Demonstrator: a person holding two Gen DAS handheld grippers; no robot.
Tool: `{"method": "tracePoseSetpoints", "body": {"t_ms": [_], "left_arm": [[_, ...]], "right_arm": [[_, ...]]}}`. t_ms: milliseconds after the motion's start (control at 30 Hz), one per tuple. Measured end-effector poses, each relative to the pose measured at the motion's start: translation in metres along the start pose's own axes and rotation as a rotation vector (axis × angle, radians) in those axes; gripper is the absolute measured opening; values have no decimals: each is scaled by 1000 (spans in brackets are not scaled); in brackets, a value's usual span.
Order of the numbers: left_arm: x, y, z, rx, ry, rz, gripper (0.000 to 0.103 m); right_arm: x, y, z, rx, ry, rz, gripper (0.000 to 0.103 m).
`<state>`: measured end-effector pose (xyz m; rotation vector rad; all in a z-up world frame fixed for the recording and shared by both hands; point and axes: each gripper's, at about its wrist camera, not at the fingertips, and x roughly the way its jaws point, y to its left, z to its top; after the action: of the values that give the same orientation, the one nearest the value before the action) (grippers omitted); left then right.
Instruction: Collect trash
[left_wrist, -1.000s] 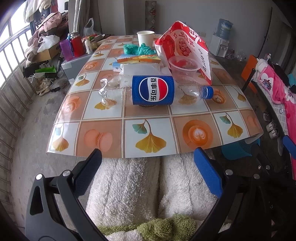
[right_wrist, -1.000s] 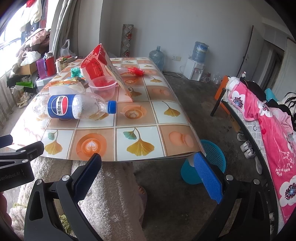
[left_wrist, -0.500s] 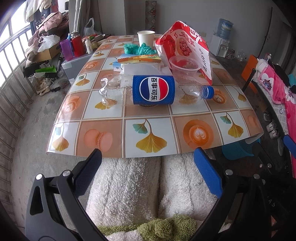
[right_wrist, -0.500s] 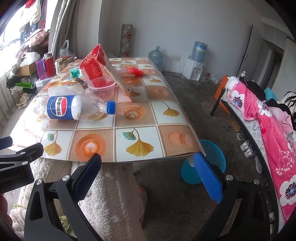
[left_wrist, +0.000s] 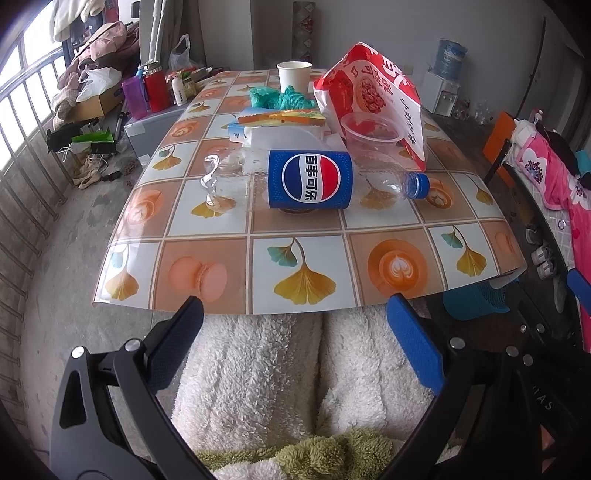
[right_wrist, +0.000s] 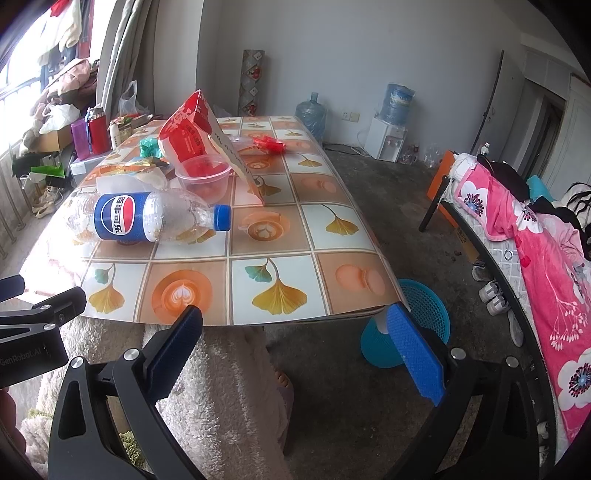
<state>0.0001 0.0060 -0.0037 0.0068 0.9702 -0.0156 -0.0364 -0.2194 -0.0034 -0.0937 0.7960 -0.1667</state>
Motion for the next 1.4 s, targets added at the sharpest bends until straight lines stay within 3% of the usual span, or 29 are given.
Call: {"method": "tracePoseSetpoints", "body": {"t_ms": [1200,1400], "left_arm": [[10,13,-1,-5,12,-2,95],[13,27,15,-4,-47,45,95]], "right_arm": [[6,8,9,5,10,-1,97],[20,5,20,27,2,20,97]]}}
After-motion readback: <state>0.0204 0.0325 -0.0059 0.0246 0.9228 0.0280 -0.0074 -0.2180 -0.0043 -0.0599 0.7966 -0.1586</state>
